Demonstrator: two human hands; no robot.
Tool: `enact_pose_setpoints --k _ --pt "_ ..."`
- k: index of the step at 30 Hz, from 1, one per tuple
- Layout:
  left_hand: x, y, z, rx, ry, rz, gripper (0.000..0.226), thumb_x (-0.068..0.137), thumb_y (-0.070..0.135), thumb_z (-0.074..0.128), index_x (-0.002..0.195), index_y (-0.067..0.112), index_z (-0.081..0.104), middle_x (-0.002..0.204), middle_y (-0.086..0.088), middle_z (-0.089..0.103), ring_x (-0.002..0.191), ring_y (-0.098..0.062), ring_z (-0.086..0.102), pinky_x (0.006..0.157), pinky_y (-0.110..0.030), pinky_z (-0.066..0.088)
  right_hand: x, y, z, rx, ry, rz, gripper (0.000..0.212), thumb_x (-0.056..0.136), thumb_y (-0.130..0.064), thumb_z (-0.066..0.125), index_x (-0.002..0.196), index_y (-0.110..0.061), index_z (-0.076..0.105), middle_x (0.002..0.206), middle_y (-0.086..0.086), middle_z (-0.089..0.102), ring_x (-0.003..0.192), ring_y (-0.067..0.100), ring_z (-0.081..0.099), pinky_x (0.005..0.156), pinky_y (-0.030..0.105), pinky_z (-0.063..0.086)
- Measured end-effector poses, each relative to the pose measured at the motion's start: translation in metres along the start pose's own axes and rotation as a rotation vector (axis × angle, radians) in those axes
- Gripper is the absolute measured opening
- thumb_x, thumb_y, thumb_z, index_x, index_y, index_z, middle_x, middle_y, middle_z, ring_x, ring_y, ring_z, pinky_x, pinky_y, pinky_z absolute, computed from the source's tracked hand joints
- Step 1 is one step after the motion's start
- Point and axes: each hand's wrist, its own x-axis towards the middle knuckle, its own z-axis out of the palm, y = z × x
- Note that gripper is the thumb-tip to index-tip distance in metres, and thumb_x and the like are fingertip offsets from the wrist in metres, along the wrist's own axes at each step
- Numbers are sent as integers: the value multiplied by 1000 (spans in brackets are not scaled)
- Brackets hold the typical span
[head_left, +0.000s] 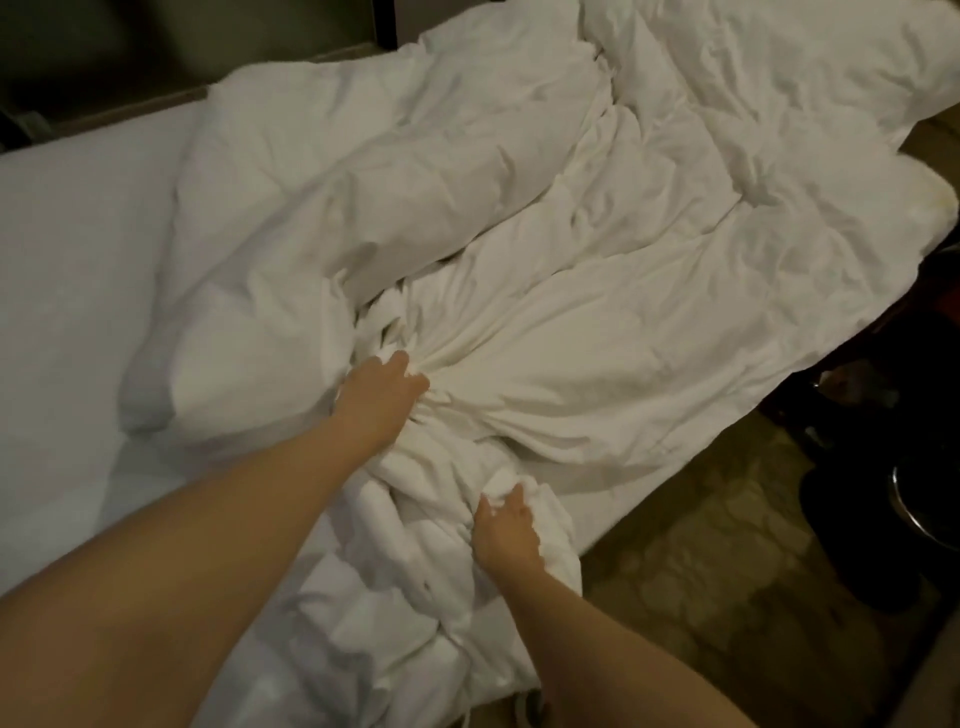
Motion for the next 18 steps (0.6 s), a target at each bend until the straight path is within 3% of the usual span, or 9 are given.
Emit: enact_pose_setpoints --k 3,5,7,10,14,18 --pt "-22 -7 0 -32 34 23 45 98 30 34 144 29 31 130 -8 42 113 -29 46 93 -40 40 -15 1 3 213 9 15 70 98 -52 31 153 -24 -1 150 9 35 130 32 42 111 43 30" --pt "-42 -6 11 -54 77 18 56 95 46 23 149 32 18 140 -8 38 122 -29 42 101 -41 37 -20 9 -1 319 -31 0 70 97 -54 33 153 -22 8 147 13 38 129 33 42 110 42 31" --pt "-61 1 20 -126 -3 -23 67 94 60 25 151 35 1 156 -9 14 140 -27 22 112 -45 22 -27 20 -5 342 -91 -29 77 93 -60 36 154 -23 5 151 13 33 132 35 39 110 41 30" --pt "-84 22 29 -222 -66 -22 90 85 70 40 147 38 -16 158 -8 -15 146 -28 -7 114 -53 12 -40 38 -2 268 -100 -118 92 86 -70 45 153 -25 0 156 9 26 137 35 33 112 44 27" --pt "-120 41 40 -154 -63 5 96 82 71 46 147 38 -16 155 -8 -25 145 -29 -13 112 -59 15 -69 63 20 86 70 -229 104 76 -79 46 153 -25 4 155 5 28 140 28 30 115 46 22" --pt "-158 45 54 -56 -102 79 95 83 67 49 149 37 -12 155 -8 -26 145 -27 -15 111 -63 11 -99 82 47 -37 152 -321 113 71 -79 53 152 -27 -7 160 5 5 146 25 8 116 49 3"
